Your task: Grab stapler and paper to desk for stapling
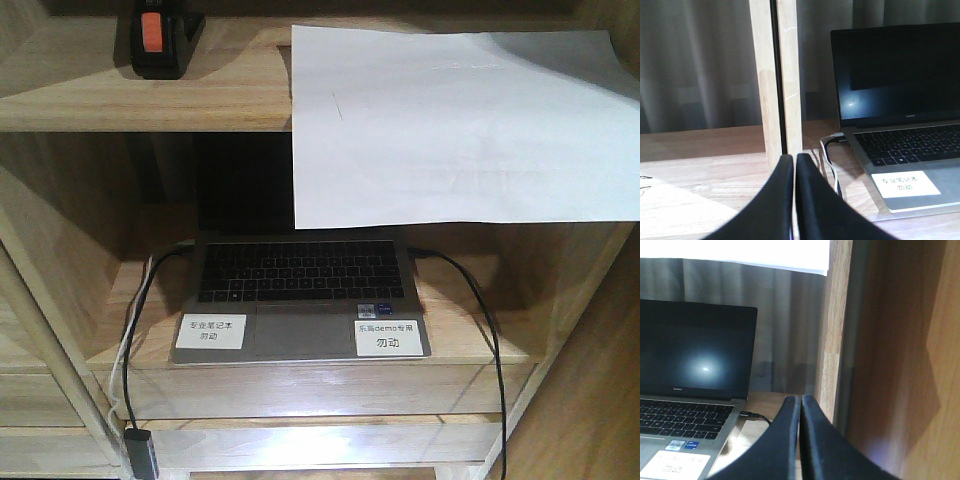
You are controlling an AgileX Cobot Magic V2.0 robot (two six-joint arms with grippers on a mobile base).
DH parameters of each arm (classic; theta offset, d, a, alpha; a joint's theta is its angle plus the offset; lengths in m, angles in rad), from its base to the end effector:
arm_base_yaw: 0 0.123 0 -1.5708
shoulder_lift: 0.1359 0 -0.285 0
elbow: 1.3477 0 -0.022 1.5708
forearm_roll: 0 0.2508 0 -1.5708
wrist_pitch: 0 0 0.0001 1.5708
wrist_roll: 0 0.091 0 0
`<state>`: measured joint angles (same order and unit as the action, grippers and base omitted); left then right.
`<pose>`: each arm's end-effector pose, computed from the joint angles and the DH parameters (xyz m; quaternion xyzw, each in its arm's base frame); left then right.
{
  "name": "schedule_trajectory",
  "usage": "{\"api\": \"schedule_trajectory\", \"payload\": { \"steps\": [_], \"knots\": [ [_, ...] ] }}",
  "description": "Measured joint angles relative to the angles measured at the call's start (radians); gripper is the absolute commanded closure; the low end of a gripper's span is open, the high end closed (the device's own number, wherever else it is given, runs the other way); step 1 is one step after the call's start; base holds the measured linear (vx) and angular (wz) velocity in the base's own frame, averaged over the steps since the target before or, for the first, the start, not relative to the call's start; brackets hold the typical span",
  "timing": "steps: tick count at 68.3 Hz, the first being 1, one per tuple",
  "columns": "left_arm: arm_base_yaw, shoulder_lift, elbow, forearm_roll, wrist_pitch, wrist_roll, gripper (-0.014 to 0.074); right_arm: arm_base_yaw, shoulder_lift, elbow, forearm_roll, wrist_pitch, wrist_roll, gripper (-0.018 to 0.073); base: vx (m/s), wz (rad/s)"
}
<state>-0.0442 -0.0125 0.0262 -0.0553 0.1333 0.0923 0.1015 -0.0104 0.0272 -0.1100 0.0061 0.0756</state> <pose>0.0564 -0.0032 0.1929 0.0322 0.7271 -0.0050 0.6857 0.0564 0.0057 0.2040 -0.0462 0.6824 0.0242 0.7291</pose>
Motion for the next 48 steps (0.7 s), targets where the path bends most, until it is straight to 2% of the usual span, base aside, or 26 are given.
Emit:
{"api": "schedule_trajectory", "payload": {
  "steps": [22,38,48],
  "knots": [
    [0.000,0.000,0.000,0.000,-0.014,0.000,0.0603,0.000,0.000,0.000,0.000,0.000,0.000,0.0568,0.00,0.00],
    [0.000,0.000,0.000,0.000,-0.162,0.000,0.0603,0.000,0.000,0.000,0.000,0.000,0.000,0.0568,0.00,0.00],
    [0.000,0.000,-0.047,0.000,-0.182,-0.001,0.0603,0.000,0.000,0.000,0.000,0.000,0.000,0.0568,0.00,0.00]
  ]
}}
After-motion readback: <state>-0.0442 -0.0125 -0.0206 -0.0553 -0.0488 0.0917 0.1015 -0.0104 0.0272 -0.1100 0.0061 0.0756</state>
